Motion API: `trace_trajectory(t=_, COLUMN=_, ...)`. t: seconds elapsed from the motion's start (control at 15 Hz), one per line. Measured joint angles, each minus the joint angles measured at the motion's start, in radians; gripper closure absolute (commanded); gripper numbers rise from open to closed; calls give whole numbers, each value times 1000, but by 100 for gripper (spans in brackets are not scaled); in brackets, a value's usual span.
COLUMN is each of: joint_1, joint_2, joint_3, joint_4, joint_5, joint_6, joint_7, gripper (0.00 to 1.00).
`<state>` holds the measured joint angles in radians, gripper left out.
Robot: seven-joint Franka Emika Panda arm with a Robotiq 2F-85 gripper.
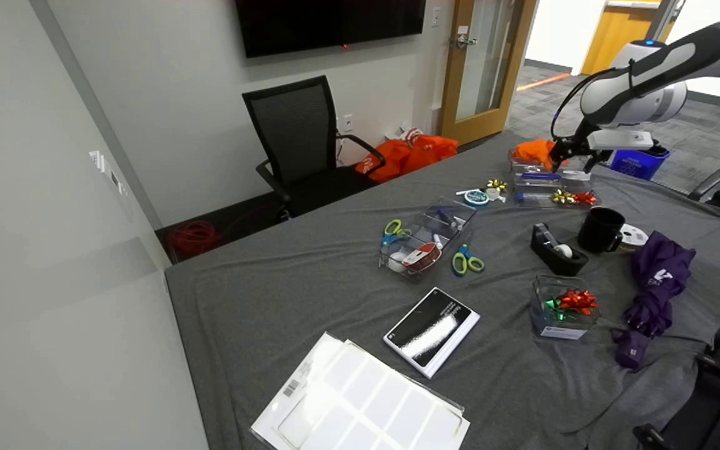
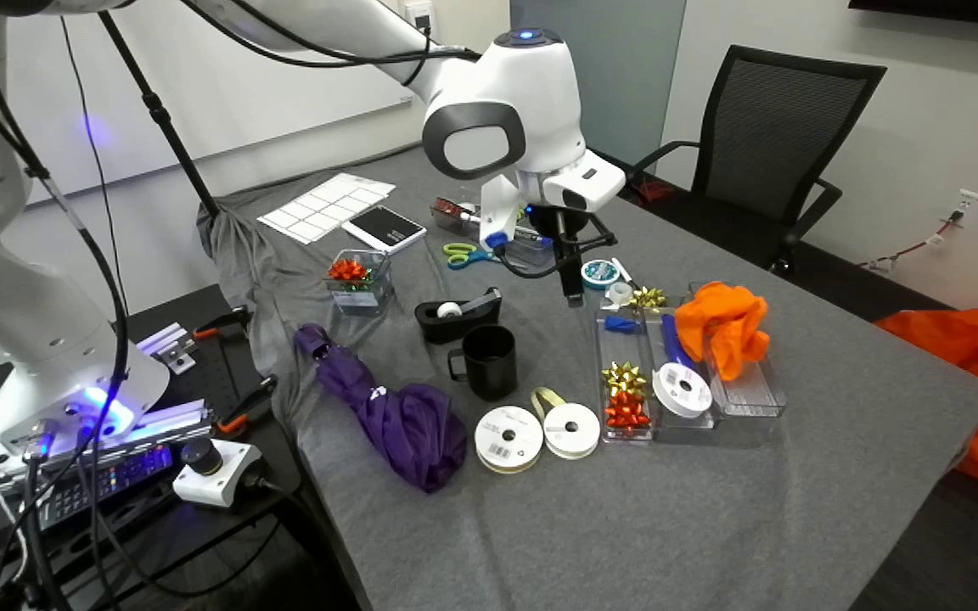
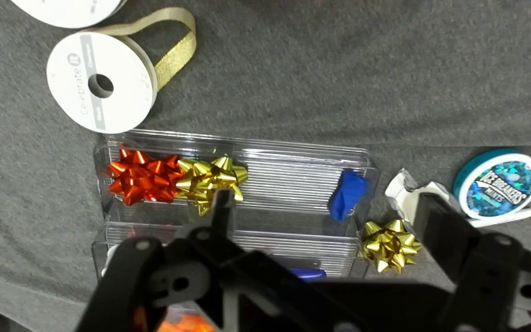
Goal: Pick up one gold gift bow from the table and put it in the clear storage container with other gift bows
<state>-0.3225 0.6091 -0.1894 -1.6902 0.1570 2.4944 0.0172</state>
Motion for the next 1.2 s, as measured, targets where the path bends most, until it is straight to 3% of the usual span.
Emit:
trace_trajectory(t=0.33, joint_1=-3, joint_2=103, joint_3=-20, joint_4=116, joint_5=-4, joint_6=-74, joint_7=57, gripper=0)
trace_trajectory(t=1.2, joint_1=-38, joint_2=352, joint_3=-54, joint_4=382, joint_5=-23, joint_6=-87, joint_7=126, gripper=0)
